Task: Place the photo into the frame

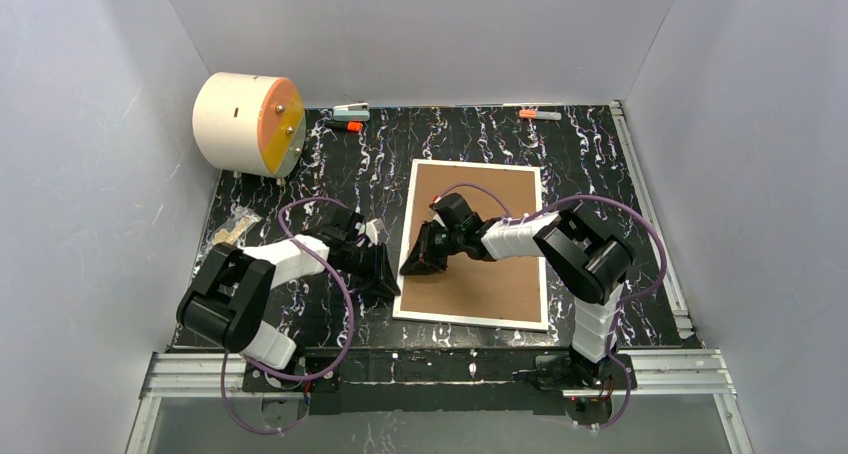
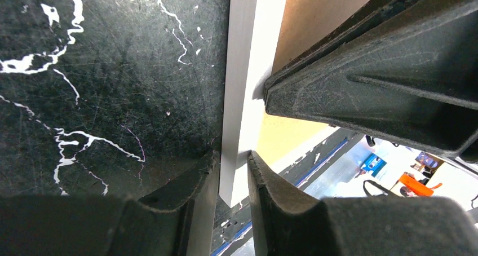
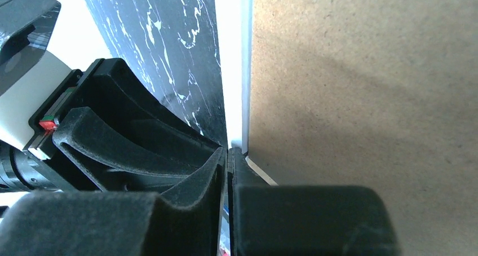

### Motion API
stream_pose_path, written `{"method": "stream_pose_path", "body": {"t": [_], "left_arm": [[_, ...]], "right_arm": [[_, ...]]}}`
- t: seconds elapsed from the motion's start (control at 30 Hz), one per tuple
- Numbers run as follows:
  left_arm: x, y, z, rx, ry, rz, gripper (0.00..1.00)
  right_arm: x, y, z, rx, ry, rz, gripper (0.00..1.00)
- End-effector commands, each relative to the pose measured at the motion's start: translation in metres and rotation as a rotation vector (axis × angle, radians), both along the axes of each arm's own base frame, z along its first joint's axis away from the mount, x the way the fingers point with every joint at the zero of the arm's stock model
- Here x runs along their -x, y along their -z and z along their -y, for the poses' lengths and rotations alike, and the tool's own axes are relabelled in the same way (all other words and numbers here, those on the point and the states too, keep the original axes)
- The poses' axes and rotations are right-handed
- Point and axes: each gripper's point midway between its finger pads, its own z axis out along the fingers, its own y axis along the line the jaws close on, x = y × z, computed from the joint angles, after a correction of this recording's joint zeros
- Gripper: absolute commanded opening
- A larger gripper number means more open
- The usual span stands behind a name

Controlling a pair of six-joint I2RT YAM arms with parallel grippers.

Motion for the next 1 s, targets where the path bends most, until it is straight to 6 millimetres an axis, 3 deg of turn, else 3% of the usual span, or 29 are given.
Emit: {"method": "stream_pose_path", "body": {"t": [0.0, 0.8, 0.97], "left_arm": [[0.022, 0.050, -0.052, -0.307, -0.025, -0.065, 0.25], [0.025, 0.059, -0.065, -0.394, -0.037, -0.095, 0.24], [0.025, 0.059, -0.065, -0.391, -0.035, -0.099, 0.24]], "right_arm": [[0.010, 0.051, 0.040, 0.225, 0.055, -0.018, 0.14], [0.026, 0.080, 0.083, 0.357, 0.059, -0.021, 0.14], [0.020, 0.089, 0.093, 0.426, 0.082, 0.008, 0.17]]}}
